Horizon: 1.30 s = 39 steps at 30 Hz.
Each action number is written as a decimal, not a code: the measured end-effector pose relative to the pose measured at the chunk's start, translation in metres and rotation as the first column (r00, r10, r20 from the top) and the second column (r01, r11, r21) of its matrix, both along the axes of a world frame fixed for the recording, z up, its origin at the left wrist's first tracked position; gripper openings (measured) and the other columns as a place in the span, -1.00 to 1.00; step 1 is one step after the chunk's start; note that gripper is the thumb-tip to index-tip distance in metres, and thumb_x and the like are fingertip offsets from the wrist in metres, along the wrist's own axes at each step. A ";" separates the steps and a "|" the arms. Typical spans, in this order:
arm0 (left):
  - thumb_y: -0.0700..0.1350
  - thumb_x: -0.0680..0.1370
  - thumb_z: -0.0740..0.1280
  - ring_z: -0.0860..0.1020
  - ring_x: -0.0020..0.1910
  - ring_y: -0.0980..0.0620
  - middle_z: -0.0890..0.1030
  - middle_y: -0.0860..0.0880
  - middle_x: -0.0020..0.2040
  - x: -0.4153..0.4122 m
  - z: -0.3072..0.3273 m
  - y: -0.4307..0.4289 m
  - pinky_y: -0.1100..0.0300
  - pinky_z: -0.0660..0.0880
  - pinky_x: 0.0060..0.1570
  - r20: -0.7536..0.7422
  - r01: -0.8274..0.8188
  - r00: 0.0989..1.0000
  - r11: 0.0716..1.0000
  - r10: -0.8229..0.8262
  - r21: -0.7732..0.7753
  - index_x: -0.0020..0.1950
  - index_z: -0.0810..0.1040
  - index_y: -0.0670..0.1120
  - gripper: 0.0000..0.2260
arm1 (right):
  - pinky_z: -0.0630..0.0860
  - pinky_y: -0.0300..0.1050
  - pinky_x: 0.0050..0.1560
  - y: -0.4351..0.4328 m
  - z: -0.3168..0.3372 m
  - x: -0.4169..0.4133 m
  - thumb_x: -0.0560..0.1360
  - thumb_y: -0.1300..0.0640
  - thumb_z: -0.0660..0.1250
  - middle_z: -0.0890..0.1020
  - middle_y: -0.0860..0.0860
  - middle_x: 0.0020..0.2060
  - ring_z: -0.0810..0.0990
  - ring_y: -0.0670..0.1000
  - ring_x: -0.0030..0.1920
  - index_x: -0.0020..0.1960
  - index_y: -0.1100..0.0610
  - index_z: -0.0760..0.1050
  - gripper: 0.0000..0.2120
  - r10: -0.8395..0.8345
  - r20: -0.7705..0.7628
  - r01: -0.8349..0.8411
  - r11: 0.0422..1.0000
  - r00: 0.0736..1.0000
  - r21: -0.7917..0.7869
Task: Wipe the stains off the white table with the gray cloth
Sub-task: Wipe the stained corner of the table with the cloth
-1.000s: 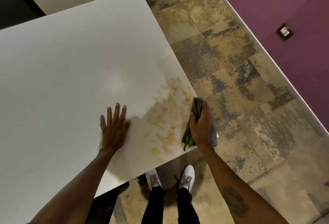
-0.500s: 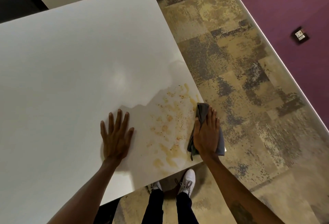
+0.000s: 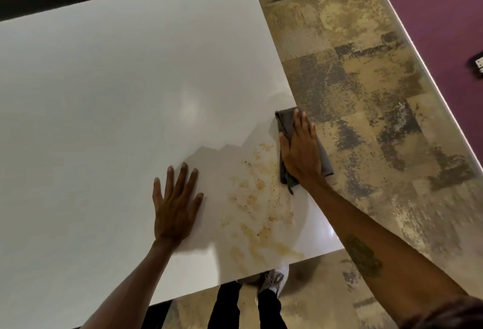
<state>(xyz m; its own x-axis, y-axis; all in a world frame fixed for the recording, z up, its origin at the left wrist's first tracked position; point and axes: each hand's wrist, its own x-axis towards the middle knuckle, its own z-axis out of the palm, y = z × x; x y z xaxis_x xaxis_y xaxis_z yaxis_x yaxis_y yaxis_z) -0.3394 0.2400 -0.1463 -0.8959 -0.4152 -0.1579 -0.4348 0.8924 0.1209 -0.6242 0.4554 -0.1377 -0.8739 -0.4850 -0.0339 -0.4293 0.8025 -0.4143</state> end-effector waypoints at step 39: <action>0.27 0.68 -0.20 -0.03 0.70 -0.06 0.09 0.00 0.69 0.012 -0.005 0.001 -0.19 -0.14 0.64 -0.114 -0.071 0.990 0.989 0.086 0.127 0.69 0.13 -0.06 -0.33 | -0.09 0.02 0.61 0.078 -0.008 0.099 0.68 -0.06 -0.07 0.09 -0.04 0.60 -0.06 -0.06 0.60 0.61 0.06 -0.01 -0.47 0.538 0.010 -0.538 0.841 0.843 0.056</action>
